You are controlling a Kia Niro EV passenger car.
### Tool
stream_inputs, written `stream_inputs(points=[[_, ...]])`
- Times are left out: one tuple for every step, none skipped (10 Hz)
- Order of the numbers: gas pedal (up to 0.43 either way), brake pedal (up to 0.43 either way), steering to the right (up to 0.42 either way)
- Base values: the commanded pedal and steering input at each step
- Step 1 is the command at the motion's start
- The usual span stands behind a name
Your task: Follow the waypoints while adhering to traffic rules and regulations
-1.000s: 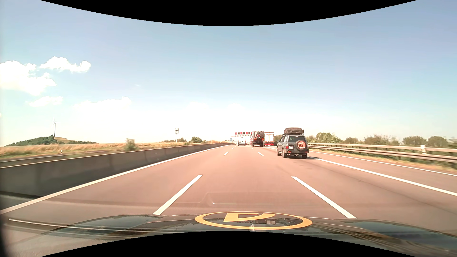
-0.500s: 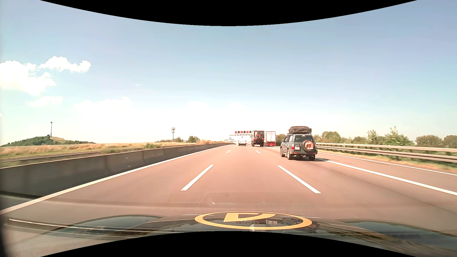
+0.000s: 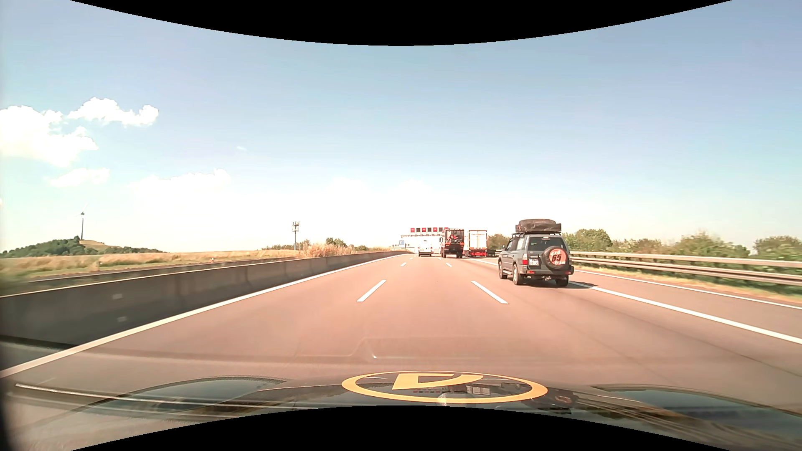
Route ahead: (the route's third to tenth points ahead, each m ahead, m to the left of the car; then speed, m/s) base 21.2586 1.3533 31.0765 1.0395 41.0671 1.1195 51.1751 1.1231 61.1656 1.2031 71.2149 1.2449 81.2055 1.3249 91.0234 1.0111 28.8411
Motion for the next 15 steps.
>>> stream_inputs(points=[[0.35, 0.0, -0.002], [0.35, 0.0, -0.002], [0.35, 0.0, -0.002], [0.35, 0.0, -0.002], [0.35, 0.0, -0.002], [0.358, 0.0, -0.002], [0.37, 0.0, -0.002], [0.39, 0.0, -0.002], [0.39, 0.0, -0.002], [0.39, 0.0, -0.002], [0.39, 0.0, -0.002], [0.39, 0.0, -0.002], [0.37, 0.0, -0.002], [0.358, 0.0, -0.002], [0.35, 0.0, -0.001]])
